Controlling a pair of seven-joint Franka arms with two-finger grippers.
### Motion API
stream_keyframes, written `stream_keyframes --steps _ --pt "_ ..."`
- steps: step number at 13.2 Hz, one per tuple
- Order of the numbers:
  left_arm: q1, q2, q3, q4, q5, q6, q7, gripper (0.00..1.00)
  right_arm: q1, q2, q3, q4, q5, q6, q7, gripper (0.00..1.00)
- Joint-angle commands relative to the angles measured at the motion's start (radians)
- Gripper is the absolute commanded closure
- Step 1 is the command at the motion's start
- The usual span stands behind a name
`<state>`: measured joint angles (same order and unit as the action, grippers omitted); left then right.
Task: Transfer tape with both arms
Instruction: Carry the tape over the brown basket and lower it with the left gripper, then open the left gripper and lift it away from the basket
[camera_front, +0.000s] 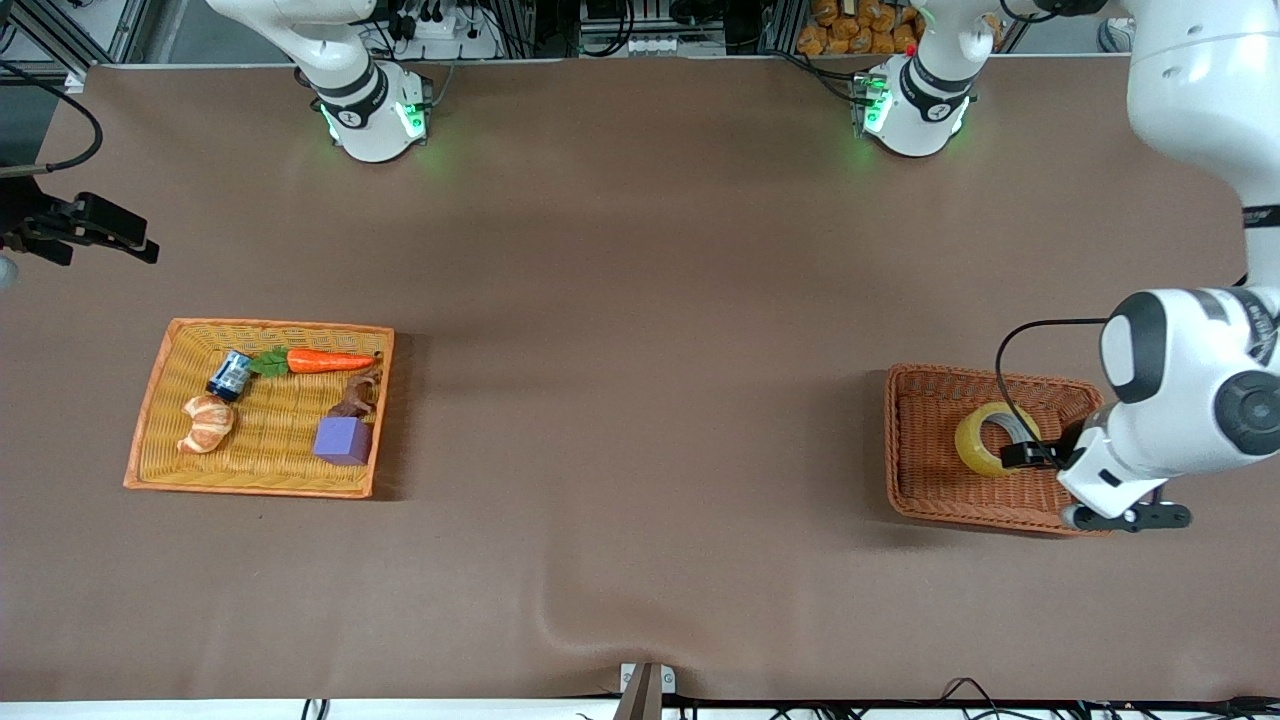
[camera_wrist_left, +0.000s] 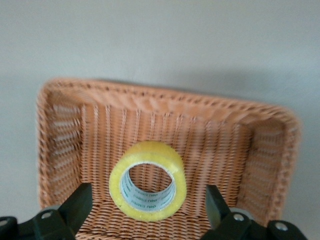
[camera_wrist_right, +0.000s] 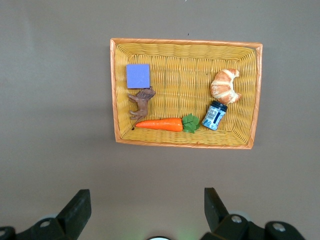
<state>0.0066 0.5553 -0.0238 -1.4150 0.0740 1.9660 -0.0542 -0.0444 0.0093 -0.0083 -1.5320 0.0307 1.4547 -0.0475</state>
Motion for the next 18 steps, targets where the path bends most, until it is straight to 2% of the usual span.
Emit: stream_keyframes --steps 1,3,7,11,14,15,17,18 --pt "0.0 -0.134 -0.027 -0.009 0.01 -0.042 0.016 0.0 -0.012 -0.008 0.008 0.0 0.0 -0.01 0.012 0.0" --pt "0.004 -0.216 -0.054 -0.01 0.006 -0.071 0.013 0.0 -0.015 -0.011 0.008 0.0 0.0 -0.011 0.008 0.0" --pt "0.001 -0.325 -0.059 -0.012 0.004 -0.188 0.011 0.0 -0.015 -0.011 0.008 0.0 0.0 -0.011 0.008 0.0" --pt "0.01 -0.374 -0.07 -0.002 -0.005 -0.323 0.016 0.0 -0.014 -0.011 0.008 0.0 0.0 -0.01 0.011 0.0" --pt "0.015 -0.429 -0.056 -0.007 -0.045 -0.361 0.051 0.0 -0.014 -0.011 0.008 0.0 0.0 -0.011 0.011 0.0" --pt "0.015 -0.44 -0.045 -0.007 -0.06 -0.413 0.054 0.0 -0.015 -0.011 0.008 0.0 0.0 -0.011 0.009 0.0" --pt "0.01 -0.451 0.001 -0.007 -0.069 -0.429 0.059 0.0 -0.015 -0.011 0.008 -0.002 0.0 -0.011 0.011 0.0" --pt "0.009 -0.456 0.001 -0.007 -0.069 -0.432 0.057 0.0 -0.015 -0.011 0.008 0.0 0.0 -0.011 0.009 0.0"
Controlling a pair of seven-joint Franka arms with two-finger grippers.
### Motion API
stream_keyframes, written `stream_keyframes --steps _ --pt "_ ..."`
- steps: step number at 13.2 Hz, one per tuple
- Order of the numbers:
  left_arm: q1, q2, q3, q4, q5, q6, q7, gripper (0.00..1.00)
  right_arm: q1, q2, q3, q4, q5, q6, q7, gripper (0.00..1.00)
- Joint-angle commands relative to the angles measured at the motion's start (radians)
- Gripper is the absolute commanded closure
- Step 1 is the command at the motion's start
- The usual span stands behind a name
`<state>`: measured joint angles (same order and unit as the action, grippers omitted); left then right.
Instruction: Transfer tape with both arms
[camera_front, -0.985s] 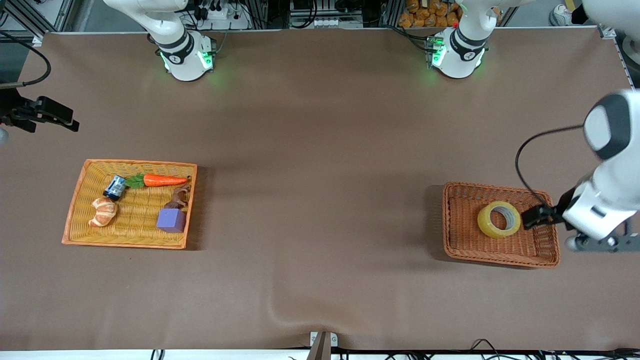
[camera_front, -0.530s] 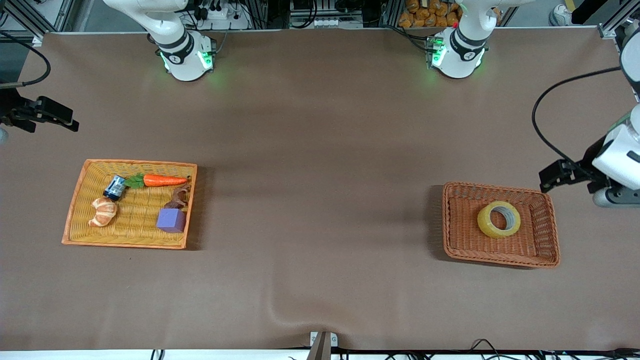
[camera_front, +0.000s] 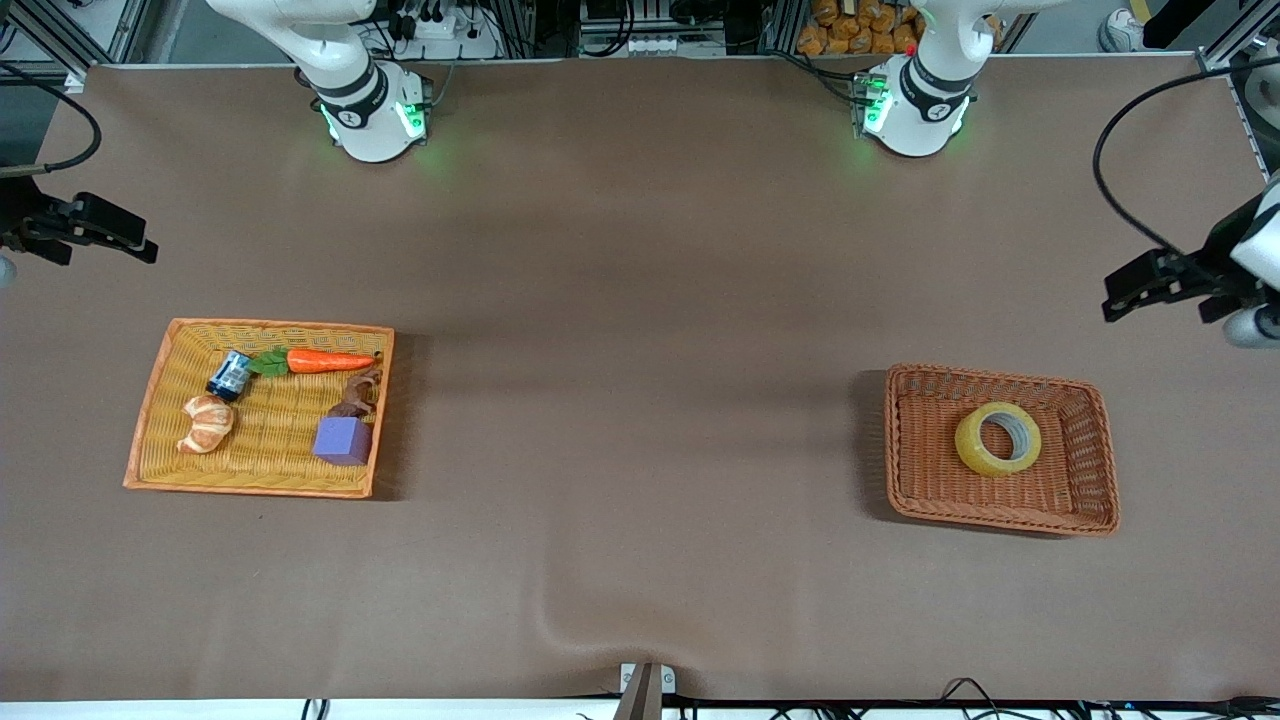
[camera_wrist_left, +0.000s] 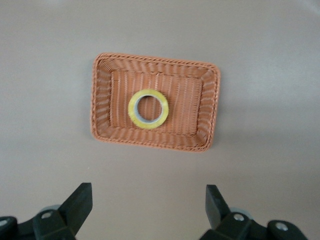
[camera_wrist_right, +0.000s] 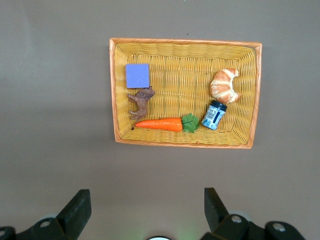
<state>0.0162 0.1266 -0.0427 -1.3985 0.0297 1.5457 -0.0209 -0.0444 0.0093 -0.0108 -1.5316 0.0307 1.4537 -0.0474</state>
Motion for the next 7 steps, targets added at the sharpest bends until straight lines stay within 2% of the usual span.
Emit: stream_keyframes --steps 1,7 --pt "-0.004 -0.031 0.021 -0.024 -0.025 -0.012 0.024 0.0 -0.015 -0.011 0.011 -0.001 0.0 -0.01 0.009 0.0" --pt "-0.021 -0.061 0.018 -0.025 -0.008 -0.067 0.022 0.0 -0.015 -0.011 0.009 -0.002 0.0 -0.01 0.009 0.0"
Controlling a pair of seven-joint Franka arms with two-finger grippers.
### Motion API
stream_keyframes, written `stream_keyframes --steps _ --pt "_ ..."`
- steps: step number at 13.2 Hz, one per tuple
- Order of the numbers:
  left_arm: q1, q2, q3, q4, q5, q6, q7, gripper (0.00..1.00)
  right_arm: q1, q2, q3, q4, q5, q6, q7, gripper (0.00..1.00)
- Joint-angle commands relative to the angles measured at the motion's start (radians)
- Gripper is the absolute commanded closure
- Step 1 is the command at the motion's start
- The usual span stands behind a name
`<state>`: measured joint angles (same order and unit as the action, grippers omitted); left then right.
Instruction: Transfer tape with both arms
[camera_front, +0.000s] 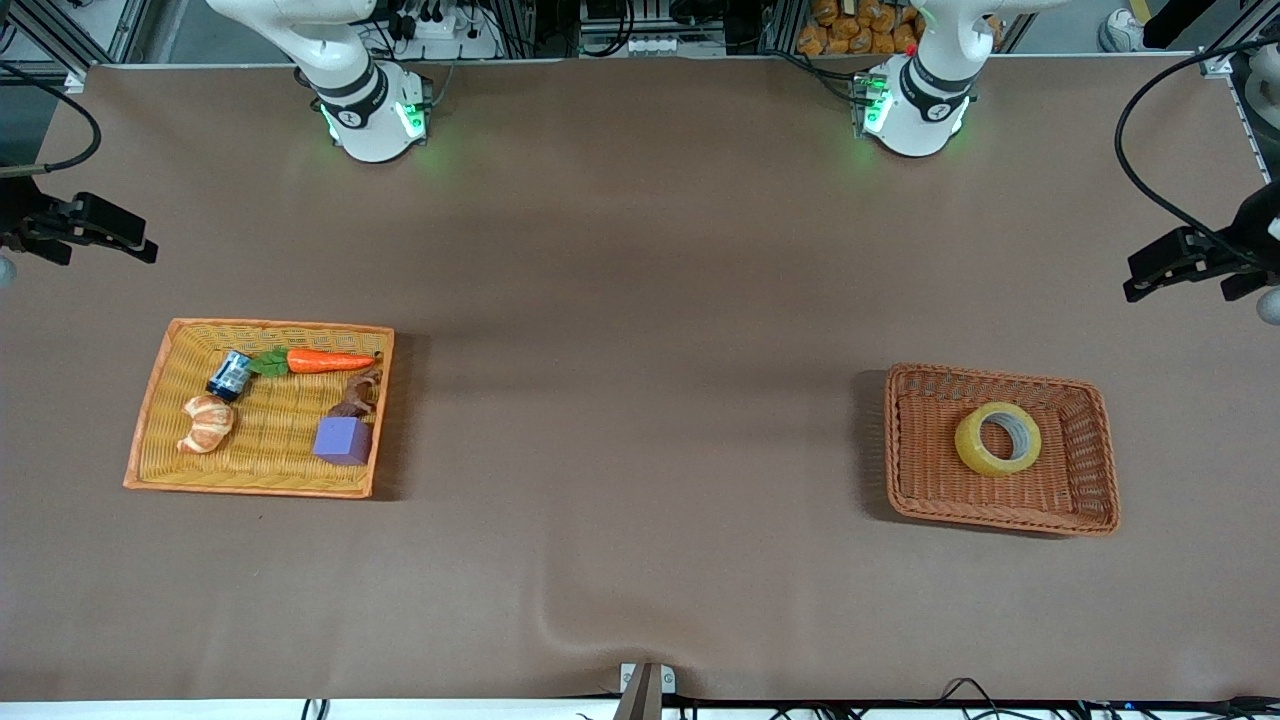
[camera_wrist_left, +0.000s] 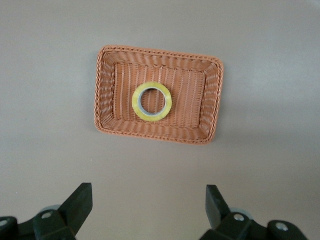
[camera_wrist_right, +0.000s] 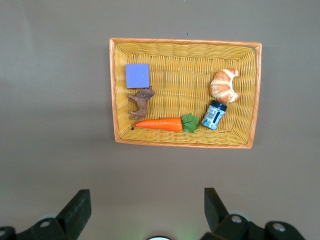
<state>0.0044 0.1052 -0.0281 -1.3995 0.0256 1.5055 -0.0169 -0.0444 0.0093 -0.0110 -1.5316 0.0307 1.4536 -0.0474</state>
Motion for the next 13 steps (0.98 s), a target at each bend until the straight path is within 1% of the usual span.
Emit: stream_keyframes --steps 1,13 --pt "-0.009 -0.041 0.004 -0.024 -0.003 -0.03 0.018 0.0 -0.015 -0.011 0.009 -0.002 0.0 -0.01 0.009 0.0" --pt "-0.021 -0.055 0.004 -0.024 -0.004 -0.044 0.018 0.0 -0.017 -0.008 0.008 -0.005 0.0 -0.009 0.008 0.0"
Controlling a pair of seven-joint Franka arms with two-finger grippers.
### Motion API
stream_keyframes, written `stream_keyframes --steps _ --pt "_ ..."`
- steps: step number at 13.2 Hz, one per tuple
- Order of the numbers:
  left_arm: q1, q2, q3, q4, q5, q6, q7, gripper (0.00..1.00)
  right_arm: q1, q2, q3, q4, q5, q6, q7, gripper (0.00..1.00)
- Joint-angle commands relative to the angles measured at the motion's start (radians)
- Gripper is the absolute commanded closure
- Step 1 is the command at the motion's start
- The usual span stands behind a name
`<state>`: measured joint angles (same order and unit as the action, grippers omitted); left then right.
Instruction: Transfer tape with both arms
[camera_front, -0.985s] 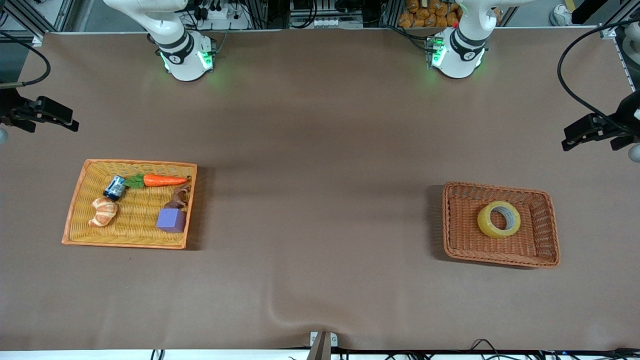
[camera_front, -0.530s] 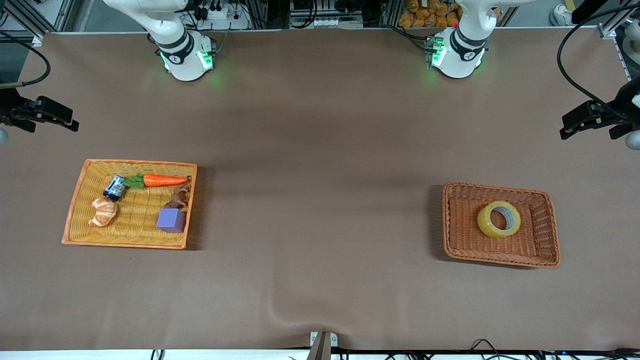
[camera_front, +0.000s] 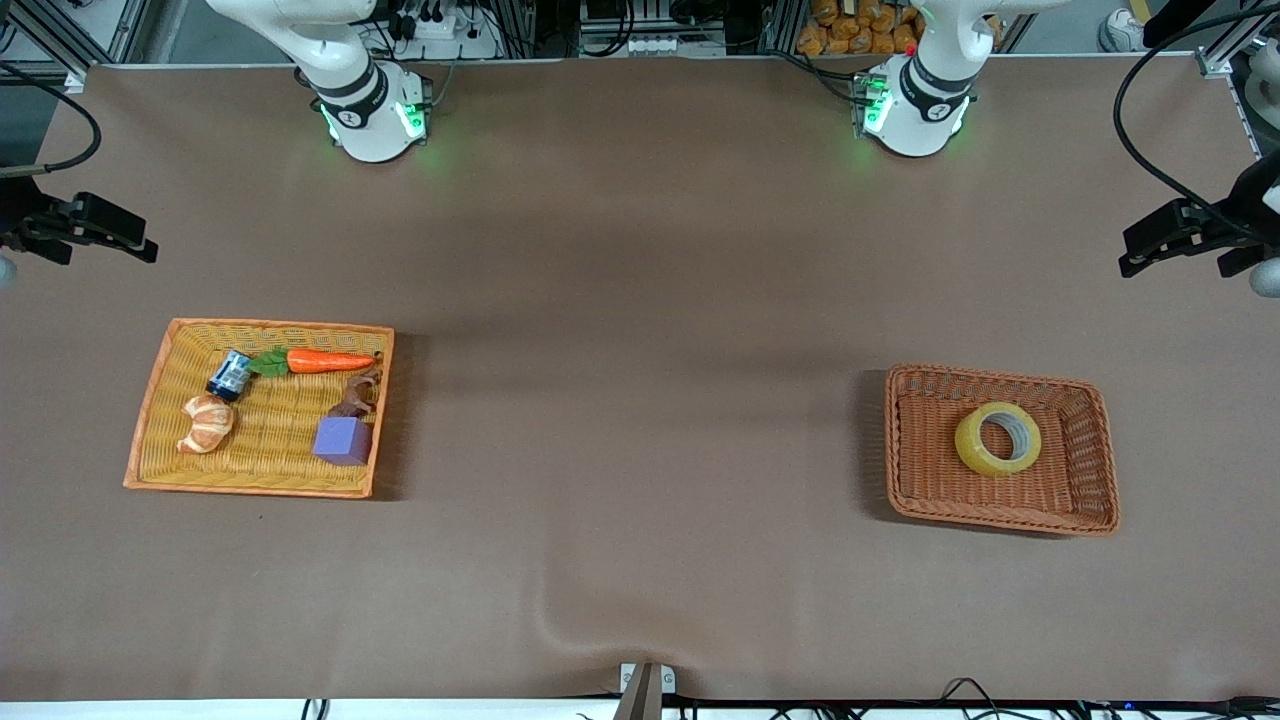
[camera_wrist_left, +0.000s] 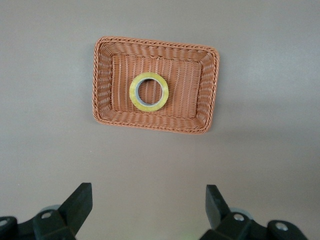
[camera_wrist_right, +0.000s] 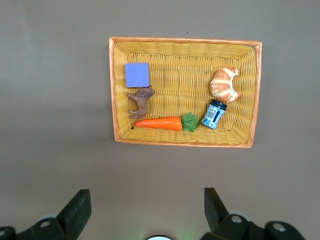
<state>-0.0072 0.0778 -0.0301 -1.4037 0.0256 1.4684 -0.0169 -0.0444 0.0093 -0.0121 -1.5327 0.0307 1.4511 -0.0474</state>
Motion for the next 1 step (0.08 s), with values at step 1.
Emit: stream_keyframes --steps 1 --pt "-0.01 -0.027 0.006 -0.02 -0.004 -0.007 0.018 0.0 -0.017 -0.008 0.011 -0.004 0.0 -0.006 0.008 0.0"
